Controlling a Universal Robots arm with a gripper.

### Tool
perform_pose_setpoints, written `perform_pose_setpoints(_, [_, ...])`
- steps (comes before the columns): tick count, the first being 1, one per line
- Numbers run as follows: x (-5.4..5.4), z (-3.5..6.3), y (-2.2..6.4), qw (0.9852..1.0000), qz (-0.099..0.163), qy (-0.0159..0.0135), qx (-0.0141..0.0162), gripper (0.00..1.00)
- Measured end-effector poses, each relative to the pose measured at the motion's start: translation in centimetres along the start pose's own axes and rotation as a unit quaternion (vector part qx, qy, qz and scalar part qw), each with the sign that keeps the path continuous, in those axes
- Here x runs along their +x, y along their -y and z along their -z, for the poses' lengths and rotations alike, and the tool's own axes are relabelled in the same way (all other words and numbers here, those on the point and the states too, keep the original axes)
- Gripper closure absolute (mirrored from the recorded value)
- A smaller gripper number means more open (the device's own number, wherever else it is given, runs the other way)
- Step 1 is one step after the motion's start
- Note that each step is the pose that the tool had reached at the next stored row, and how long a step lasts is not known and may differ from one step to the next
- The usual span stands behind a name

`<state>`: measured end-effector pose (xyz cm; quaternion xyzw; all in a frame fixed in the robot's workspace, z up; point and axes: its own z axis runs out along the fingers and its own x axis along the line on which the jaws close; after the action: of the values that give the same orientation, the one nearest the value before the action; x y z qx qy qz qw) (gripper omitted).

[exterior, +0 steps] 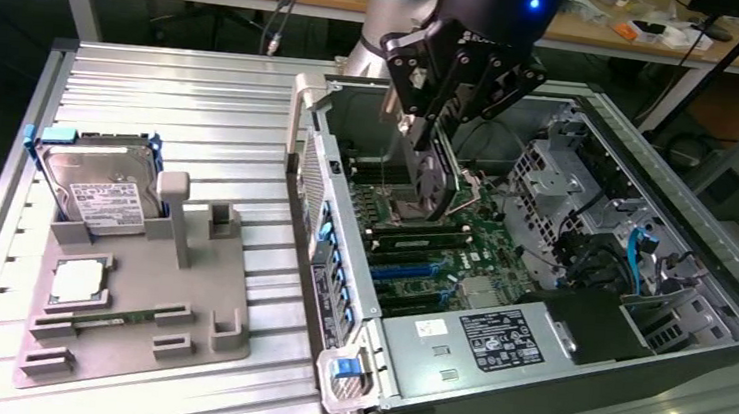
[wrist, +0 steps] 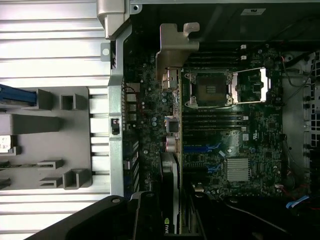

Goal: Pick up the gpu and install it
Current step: 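Pick up the gpu and move the gpu toward the slot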

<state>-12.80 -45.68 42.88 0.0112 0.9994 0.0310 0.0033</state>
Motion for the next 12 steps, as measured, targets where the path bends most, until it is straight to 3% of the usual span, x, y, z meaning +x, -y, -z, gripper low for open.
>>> perform_pose_setpoints(12, [-1.4,-0.01,-0.03,1.0,0.0,0.0,0.0,0.73])
